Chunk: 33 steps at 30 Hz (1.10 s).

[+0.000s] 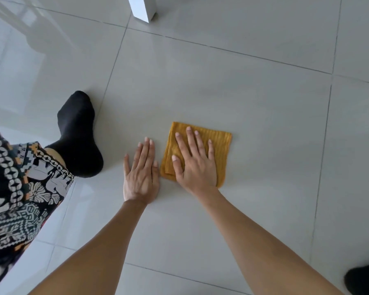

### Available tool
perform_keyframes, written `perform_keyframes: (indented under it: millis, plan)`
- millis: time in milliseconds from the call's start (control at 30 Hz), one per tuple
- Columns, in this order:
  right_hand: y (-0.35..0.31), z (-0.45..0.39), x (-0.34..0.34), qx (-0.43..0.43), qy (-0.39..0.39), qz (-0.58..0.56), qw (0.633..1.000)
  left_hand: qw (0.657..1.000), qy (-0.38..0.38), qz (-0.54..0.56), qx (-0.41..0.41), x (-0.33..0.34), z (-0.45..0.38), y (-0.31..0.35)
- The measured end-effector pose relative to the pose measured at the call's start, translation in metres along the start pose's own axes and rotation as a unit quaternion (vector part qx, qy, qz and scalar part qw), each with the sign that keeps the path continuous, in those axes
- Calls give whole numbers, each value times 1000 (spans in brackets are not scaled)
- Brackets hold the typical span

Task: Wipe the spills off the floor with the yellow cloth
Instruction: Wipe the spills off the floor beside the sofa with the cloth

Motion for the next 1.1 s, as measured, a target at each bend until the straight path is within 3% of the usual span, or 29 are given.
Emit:
perform_keyframes:
  millis: [167,367,467,600,767,933,1100]
  plan:
    - [33,38,0,-46,-33,23,998,1000,4,1,0,0,0,-1]
    - [145,93,-18,101,-20,52,993,1000,-3,-4,-4,2,-1,-2]
    - [159,117,-20,140,-19,51,989,1000,-12,-1,-2,3,-2,-1]
    - [137,135,-13,157,-21,43,986,1000,-21,6,1,3,-1,0]
    - [76,135,4,60,-51,36,996,1000,-29,4,8,1,-1,0]
    - [18,94,13,-14,-64,26,998,999,-34,-1,18,-1,-1,0]
    - [-2,31,12,-29,-75,42,996,999,-47,1,24,-2,-1,0]
Point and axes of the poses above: each hand's wrist, its own z-axis away from the middle knuckle, its own x-axis out of the palm, y = z × x, the point moved 8 cm from there along -z, towards the middle knuckle, and after that the axes turned 6 degrees about x, right-handed, at the moved point
